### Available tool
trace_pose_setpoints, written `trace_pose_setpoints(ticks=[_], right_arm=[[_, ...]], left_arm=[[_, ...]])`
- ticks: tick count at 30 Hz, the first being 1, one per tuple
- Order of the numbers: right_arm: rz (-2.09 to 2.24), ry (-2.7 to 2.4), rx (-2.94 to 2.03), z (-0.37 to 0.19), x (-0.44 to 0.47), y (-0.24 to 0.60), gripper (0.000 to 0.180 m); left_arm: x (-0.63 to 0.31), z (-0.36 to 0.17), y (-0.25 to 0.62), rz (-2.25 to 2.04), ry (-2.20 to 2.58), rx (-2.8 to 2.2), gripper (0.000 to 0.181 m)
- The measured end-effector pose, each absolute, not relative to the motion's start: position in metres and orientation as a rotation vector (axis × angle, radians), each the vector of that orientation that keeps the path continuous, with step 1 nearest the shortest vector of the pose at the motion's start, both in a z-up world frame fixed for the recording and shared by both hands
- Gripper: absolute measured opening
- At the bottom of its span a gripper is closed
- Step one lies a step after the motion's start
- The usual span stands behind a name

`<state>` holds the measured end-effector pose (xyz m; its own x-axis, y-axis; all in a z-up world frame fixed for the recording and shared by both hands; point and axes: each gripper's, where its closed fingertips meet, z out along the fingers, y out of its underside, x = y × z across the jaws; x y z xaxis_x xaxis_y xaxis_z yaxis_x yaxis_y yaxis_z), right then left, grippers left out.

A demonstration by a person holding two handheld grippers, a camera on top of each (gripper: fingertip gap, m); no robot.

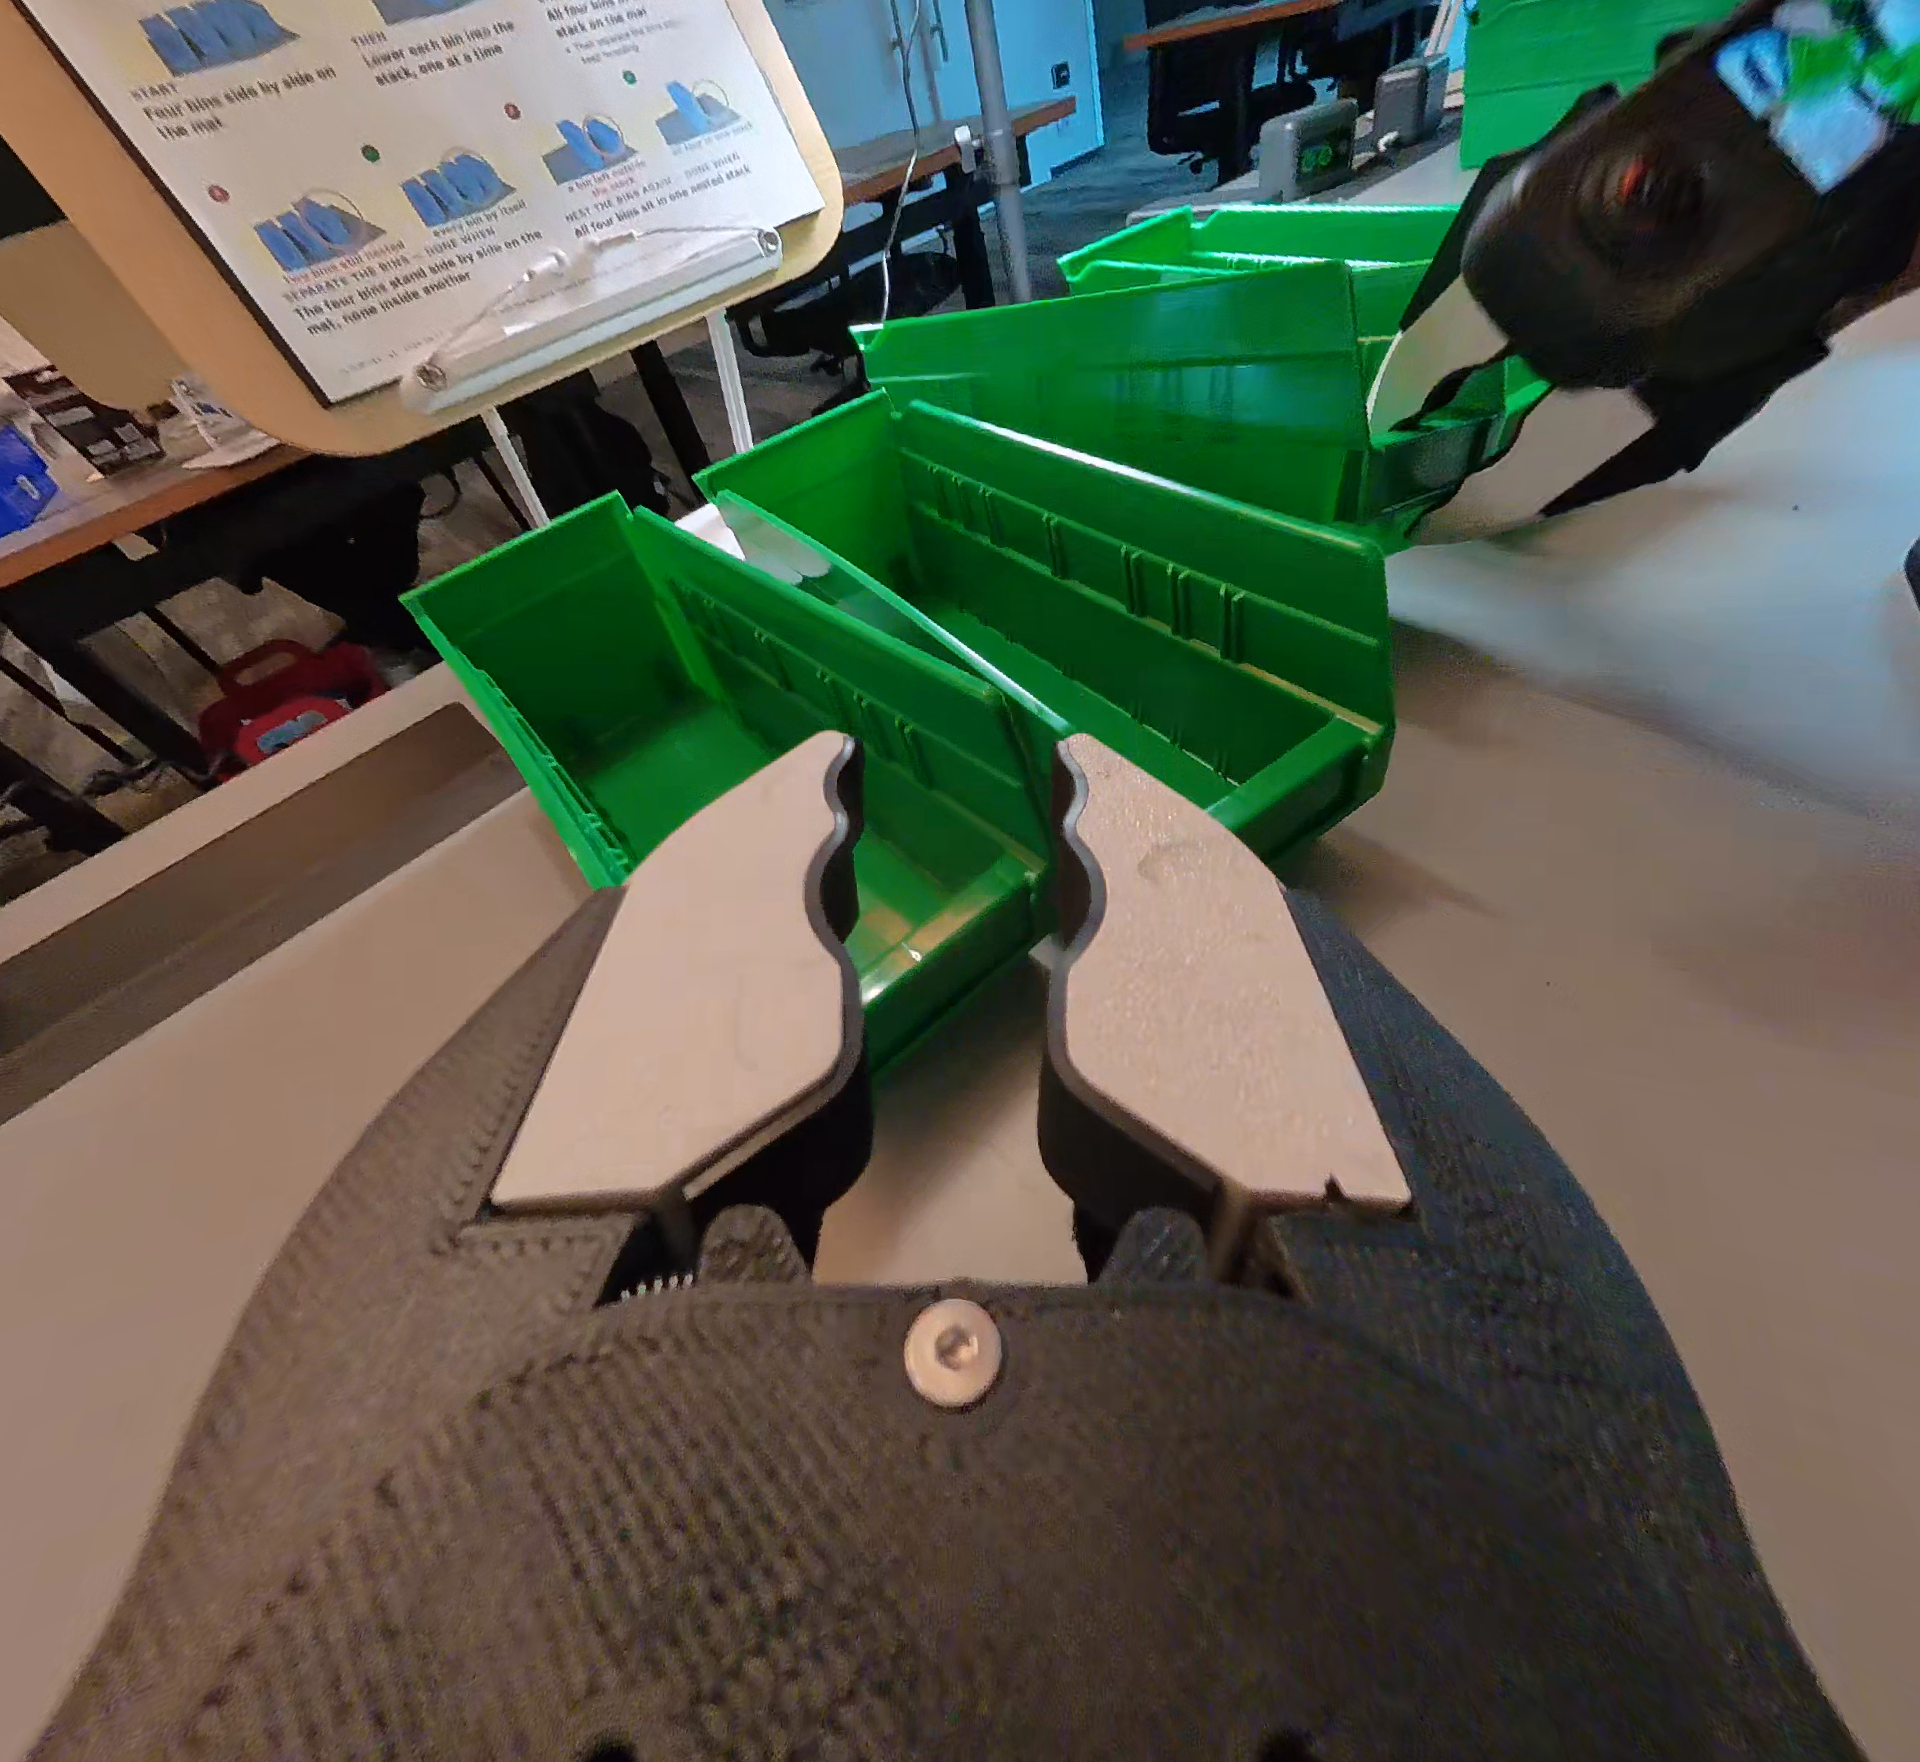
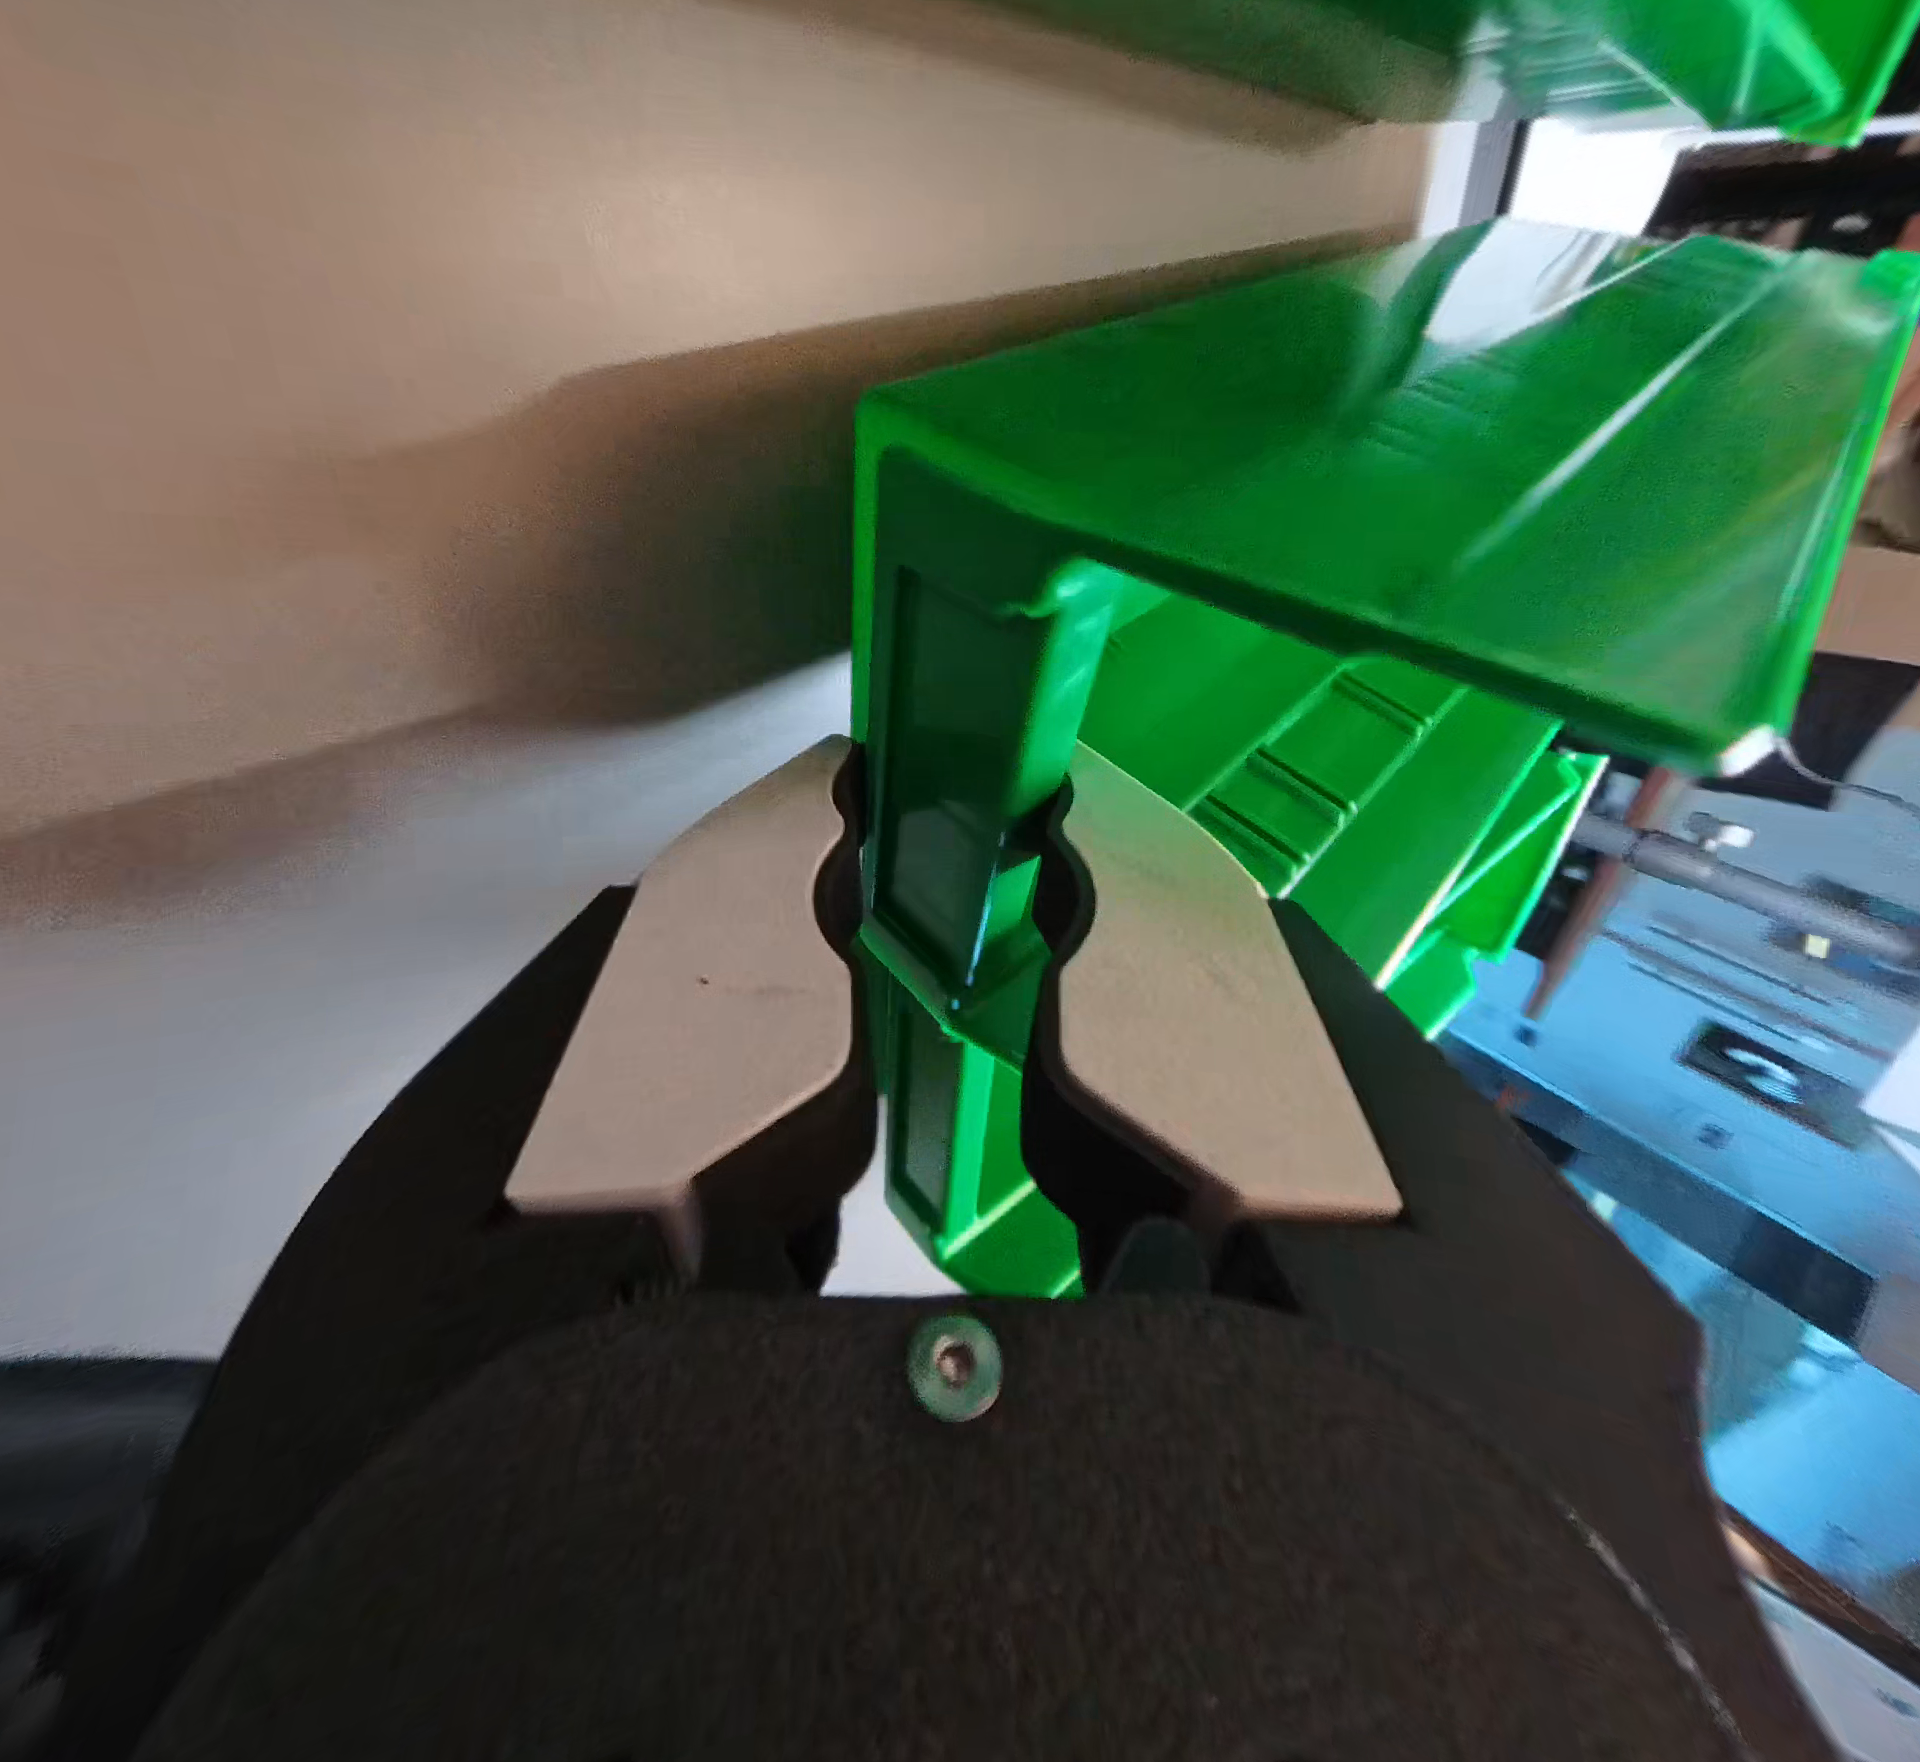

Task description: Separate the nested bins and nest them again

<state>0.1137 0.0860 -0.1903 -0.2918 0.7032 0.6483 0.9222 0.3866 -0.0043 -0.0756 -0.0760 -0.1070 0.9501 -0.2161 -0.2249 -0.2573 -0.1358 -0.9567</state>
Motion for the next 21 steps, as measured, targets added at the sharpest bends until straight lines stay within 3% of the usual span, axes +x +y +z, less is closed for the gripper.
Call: trace_pose_setpoints(ticks=[6, 9, 16, 21], right_arm=[[-0.676, -2.082, -1.396, -0.210, 0.123, 0.107, 0.030], [-0.563, -2.083, -1.395, -0.209, 0.117, 0.095, 0.036], [-0.054, -2.068, -1.323, -0.149, 0.086, -0.011, 0.042], [0.166, -2.160, -1.156, -0.156, 0.035, -0.089, 0.048]], left_arm=[[-0.075, -0.119, -0.075, 0.005, 0.361, -1.746, 0.031], [-0.073, -0.122, -0.076, 0.002, 0.374, -1.753, 0.031], [-0.080, -0.130, -0.076, 0.053, 0.460, -1.793, 0.034], [-0.076, -0.148, -0.072, 0.098, 0.631, -1.879, 0.034]])
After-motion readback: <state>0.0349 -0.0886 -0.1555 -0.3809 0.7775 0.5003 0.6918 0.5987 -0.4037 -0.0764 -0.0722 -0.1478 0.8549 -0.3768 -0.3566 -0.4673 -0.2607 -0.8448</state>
